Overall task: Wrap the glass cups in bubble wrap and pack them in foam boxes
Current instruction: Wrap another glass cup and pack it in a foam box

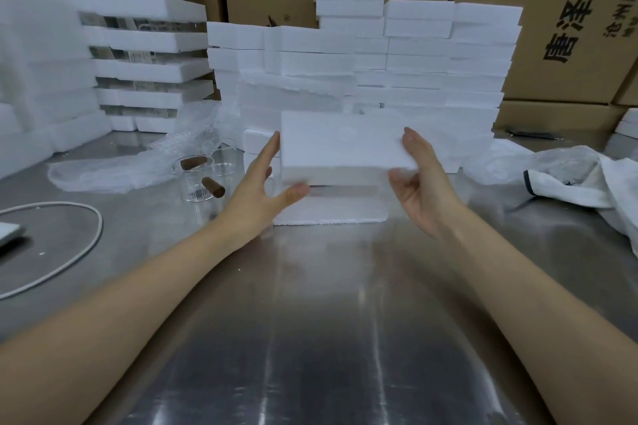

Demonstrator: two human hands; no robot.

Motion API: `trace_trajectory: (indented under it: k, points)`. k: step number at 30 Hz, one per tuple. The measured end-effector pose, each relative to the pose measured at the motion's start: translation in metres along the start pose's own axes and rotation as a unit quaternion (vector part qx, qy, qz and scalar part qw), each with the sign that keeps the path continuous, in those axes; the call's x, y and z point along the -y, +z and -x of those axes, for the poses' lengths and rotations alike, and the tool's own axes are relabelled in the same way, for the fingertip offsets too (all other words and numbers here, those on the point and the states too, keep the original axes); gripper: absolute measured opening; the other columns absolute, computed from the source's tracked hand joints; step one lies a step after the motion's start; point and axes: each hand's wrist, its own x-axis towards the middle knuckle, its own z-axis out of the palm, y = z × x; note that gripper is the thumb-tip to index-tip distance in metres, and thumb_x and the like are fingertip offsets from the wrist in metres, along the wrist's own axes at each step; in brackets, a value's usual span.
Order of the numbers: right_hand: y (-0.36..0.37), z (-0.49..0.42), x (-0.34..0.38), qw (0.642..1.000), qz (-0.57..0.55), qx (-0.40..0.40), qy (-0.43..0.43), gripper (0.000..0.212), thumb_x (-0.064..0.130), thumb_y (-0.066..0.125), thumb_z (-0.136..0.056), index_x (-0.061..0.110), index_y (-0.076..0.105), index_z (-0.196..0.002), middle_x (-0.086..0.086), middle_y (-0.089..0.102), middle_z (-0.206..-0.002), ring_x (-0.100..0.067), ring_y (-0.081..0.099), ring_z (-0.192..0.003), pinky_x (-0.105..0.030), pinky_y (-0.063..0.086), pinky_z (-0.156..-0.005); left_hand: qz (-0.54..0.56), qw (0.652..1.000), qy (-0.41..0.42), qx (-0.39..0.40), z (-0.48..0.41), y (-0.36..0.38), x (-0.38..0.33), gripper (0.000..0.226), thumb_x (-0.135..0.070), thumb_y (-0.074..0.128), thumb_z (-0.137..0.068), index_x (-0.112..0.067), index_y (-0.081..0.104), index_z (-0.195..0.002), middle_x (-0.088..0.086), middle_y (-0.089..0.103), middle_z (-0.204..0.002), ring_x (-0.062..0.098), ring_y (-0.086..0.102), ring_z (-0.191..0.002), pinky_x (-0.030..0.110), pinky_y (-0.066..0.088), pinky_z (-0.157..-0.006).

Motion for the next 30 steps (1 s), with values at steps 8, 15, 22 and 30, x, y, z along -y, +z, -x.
trace_trajectory:
  k: [8,15,22,30]
  points:
    - [-0.001,-0.002,-0.011,0.918,0.38,0.037,-0.106,0.071,0.068,0.038,-0.073,0.051,0.032,-0.142,0.03,0.039,-0.144,0.001,0.034,-0.135,-0.032,0.03,-0.109,0.023,0.999,0.013,-0.031,0.002,-0.002,-0.001,0.079,-0.057,0.063,-0.077,-0.038,0.031,-0.147,-0.028,0.044,-0.14,-0.004,0.04,-0.131,0.027,0.031,-0.113]
    - [-0.021,0.001,-0.03,0.851,0.515,0.086,-0.053,0.082,0.082,0.022,-0.082,0.043,0.002,-0.151,0.018,0.016,-0.157,-0.006,0.019,-0.142,-0.026,0.013,-0.11,-0.001,0.999,-0.019,-0.044,0.002,-0.006,-0.004,0.033,-0.049,0.05,-0.09,-0.045,0.049,-0.123,-0.007,0.038,-0.151,0.004,0.036,-0.137,0.008,0.03,-0.104]
    - [-0.017,0.003,-0.03,0.851,0.511,0.061,-0.108,0.08,0.077,0.021,-0.077,0.035,0.02,-0.145,-0.007,0.057,-0.124,-0.016,0.06,-0.103,-0.032,0.041,-0.088,0.018,0.995,-0.083,-0.043,-0.002,-0.003,0.002,0.017,-0.039,0.045,-0.097,-0.027,0.044,-0.086,0.001,0.035,-0.152,-0.012,0.039,-0.123,-0.013,0.02,-0.074]
    - [-0.01,0.004,-0.033,0.839,0.528,0.058,-0.117,0.043,0.054,0.032,-0.097,0.015,0.034,-0.116,0.018,0.047,-0.098,0.002,0.049,-0.084,-0.003,0.035,-0.065,0.03,0.991,-0.109,-0.073,-0.008,-0.005,0.004,0.023,-0.038,0.048,-0.096,-0.03,0.034,-0.112,-0.02,0.044,-0.12,-0.02,0.049,-0.095,0.005,0.038,-0.079]
